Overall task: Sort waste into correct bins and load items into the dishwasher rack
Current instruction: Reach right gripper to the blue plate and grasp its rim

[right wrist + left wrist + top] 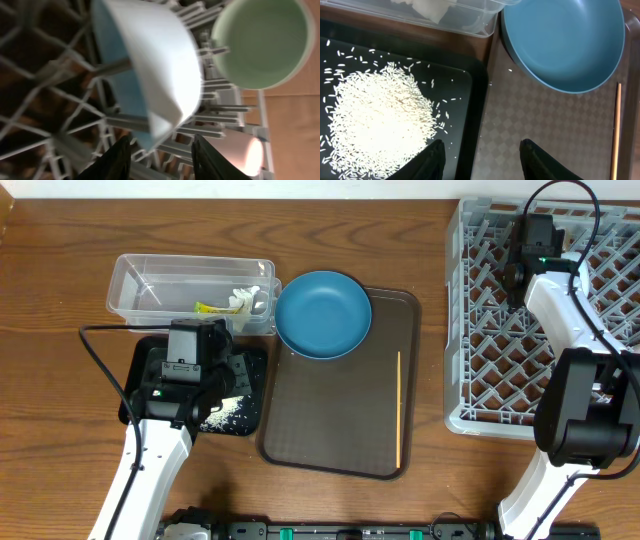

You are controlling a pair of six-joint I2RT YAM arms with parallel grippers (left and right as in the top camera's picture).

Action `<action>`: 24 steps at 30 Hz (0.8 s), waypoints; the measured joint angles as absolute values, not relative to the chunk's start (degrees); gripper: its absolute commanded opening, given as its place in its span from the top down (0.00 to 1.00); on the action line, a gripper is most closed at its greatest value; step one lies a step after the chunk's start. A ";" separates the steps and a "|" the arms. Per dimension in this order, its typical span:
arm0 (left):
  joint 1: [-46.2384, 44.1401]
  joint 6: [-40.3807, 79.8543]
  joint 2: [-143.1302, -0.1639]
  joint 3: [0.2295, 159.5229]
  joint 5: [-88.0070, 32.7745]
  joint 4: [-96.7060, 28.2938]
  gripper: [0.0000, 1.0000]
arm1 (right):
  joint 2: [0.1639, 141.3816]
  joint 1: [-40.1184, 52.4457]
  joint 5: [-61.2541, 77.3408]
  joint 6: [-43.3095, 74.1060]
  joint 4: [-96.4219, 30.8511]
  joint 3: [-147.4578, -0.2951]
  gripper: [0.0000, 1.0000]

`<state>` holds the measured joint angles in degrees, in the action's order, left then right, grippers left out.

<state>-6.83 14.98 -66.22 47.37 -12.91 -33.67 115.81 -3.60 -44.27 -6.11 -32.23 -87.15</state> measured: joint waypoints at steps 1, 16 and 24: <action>-6.83 15.00 -66.22 47.37 -12.91 -33.67 0.49 | 115.66 -3.60 -42.70 -5.89 -32.32 -87.15 0.56; -6.83 15.03 -66.37 47.37 -12.91 -33.89 0.48 | 97.78 2.20 6.59 -3.46 -32.88 -87.39 0.41; -6.83 15.03 -68.62 47.37 -12.91 -34.00 0.48 | 104.97 12.23 16.12 -1.78 -34.87 -87.37 0.42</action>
<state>-6.83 15.03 -68.62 47.37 -12.91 -34.00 104.97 12.23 16.12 -1.78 -34.87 -87.37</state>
